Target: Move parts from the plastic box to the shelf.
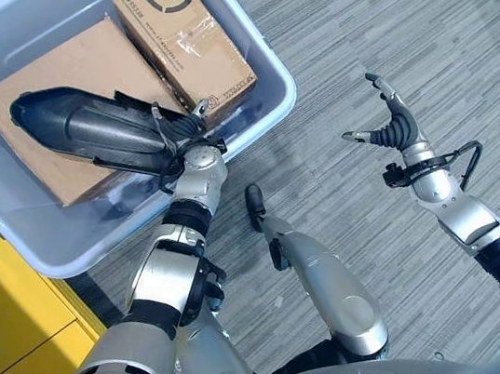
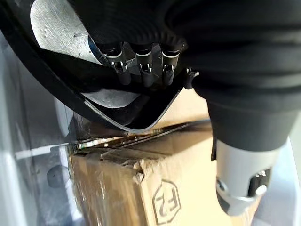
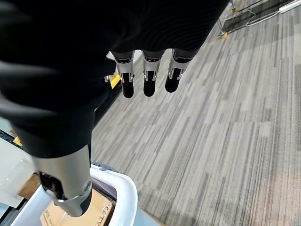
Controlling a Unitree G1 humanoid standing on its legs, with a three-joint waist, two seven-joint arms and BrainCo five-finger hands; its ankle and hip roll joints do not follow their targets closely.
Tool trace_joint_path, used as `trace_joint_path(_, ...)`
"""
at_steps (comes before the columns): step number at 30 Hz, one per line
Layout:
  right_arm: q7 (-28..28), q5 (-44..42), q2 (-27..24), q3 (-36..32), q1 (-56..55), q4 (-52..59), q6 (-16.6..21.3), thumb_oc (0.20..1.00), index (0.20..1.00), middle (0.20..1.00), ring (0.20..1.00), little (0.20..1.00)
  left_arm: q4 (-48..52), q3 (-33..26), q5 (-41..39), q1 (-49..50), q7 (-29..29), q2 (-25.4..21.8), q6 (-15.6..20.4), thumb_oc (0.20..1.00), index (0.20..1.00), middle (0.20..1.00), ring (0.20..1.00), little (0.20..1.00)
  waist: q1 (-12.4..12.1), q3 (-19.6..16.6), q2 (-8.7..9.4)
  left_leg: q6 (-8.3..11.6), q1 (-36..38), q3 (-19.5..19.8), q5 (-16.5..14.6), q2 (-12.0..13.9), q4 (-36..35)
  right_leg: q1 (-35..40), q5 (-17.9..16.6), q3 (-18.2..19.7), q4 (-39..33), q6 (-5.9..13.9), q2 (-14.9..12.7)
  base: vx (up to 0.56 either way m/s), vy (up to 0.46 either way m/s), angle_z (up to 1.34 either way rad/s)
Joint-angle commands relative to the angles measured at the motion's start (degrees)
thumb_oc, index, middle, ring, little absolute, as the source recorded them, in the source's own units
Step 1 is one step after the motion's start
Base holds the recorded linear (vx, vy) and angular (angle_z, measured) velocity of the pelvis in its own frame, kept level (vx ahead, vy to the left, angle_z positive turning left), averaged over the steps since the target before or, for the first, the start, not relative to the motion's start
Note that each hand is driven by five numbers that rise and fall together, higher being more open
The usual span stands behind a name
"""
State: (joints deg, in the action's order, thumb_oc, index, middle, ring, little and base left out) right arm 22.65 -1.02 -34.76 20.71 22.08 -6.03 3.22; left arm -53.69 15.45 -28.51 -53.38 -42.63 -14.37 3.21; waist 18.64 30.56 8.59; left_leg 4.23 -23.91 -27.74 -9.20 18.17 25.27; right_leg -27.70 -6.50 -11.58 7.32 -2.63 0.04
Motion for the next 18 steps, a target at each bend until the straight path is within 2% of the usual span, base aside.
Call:
trace_joint_path(1,-0.11,-0.68,-1.52,-3.72,-1.62,4.3,1.68,1.0,1.0,1.0,1.0,1.0,0.32,1.6,4.07,-0.37,4.06,-2.42,2.34,1.0,1.0,1.0,1.0,1.0,-1.91,-0.77,5.6,6.61,-1.27,1.15,4.2,6.76,2.85,-0.99,9.19,-1.27,8.12,8.16,-4.03,0.0,0.0,0.0)
trace_joint_path(7,-0.96,-0.34,-1.64,-4.01,-2.53,3.81,3.25,1.0,1.0,1.0,1.0,1.0,1.94,4.64,11.59,-0.15,3.1,-2.88,2.64,1.0,1.0,1.0,1.0,1.0,-1.68,-0.77,4.98,6.54,-0.71,0.75,4.63,6.48,2.48,-0.74,9.33,-0.85,8.11,8.02,-3.87,0.0,0.006,-0.02)
trace_joint_path(13,-0.08,-0.09,-1.49,-3.34,-4.44,2.54,5.47,1.0,1.0,1.0,1.0,1.0,3.61,7.89,32.61,-1.31,-0.66,-6.68,4.74,1.0,1.0,1.0,1.0,1.0,-1.97,-0.77,4.26,6.54,0.23,0.5,5.11,6.14,1.49,-0.14,9.43,-0.77,7.91,7.94,-3.9,-0.01,0.005,-0.05)
trace_joint_path(16,0.17,-0.75,-2.33,-3.18,-5.3,2.04,6.65,1.0,1.0,1.0,1.0,1.0,4.44,10.05,35.45,-2.25,-0.7,-9.44,5.53,1.0,1.0,1.0,1.0,1.0,-2.23,-0.77,3.8,6.46,0.34,0.6,5.26,5.85,1.07,-0.14,9.51,-0.82,8.09,7.93,-4.03,0.0,0.0,0.0)
trace_joint_path(18,0.69,-0.63,-2.14,-2.64,-6.32,1.42,8.14,1.0,1.0,1.0,1.0,1.0,5.0,10.54,37.57,-2.3,-4.85,-10.81,6.6,1.0,1.0,1.0,1.0,1.0,-2.5,-0.77,3.26,6.35,0.78,0.76,5.33,5.52,0.57,0.18,9.78,-0.77,8.12,7.78,-3.99,0.0,0.0,0.0)
